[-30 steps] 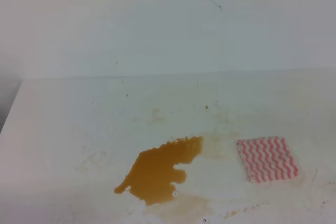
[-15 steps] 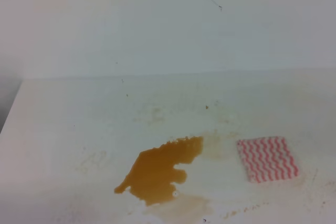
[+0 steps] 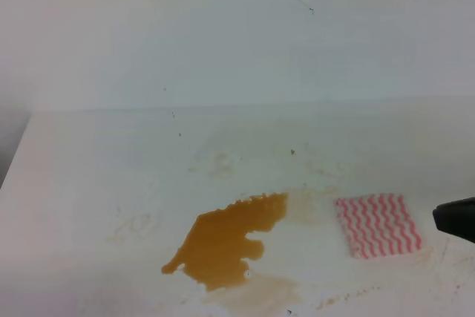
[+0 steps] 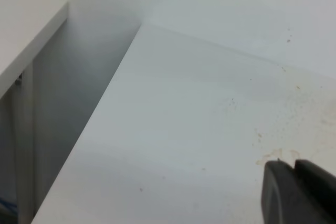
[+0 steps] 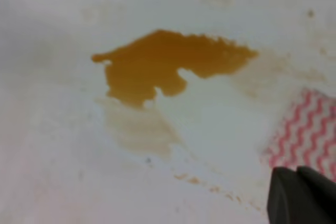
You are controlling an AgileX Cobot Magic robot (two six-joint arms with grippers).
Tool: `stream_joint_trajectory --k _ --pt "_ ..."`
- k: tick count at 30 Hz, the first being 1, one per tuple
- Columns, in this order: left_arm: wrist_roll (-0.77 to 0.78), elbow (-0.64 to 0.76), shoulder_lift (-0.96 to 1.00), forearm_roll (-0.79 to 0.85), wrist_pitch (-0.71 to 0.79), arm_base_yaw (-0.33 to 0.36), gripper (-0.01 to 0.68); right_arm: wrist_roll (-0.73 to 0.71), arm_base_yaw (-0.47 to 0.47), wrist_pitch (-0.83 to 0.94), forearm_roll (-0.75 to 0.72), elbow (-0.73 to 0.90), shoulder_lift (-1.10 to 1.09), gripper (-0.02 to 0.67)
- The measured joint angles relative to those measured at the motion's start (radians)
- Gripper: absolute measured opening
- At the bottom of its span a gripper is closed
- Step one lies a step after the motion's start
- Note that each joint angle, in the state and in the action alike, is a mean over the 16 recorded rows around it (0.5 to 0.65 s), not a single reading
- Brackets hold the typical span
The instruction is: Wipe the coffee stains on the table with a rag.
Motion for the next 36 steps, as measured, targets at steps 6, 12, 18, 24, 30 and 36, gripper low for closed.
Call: stream_joint_trajectory --k 6,12,18,24,30,36 --pt "0.000 0.000 0.000 0.000 0.000 0.000 0.000 0.082 0.048 -0.052 -0.111 -0.065 0.145 -0.001" --pt "0.000 0.000 0.000 0.000 0.000 0.000 0.000 0.234 0.119 -0.140 -0.277 -0.132 0.276 -0.001" --pt "0.000 0.000 0.000 0.000 0.000 0.000 0.000 0.365 0.180 -0.200 -0.416 -0.204 0.427 0.039" --pt "0.000 0.000 0.000 0.000 0.000 0.000 0.000 0.457 0.229 -0.219 -0.527 -0.275 0.602 0.144" --pt "0.000 0.000 0.000 0.000 0.000 0.000 0.000 0.505 0.281 -0.244 -0.603 -0.321 0.758 0.252" --pt "0.000 0.000 0.000 0.000 0.000 0.000 0.000 0.602 0.323 -0.279 -0.710 -0.343 0.857 0.296"
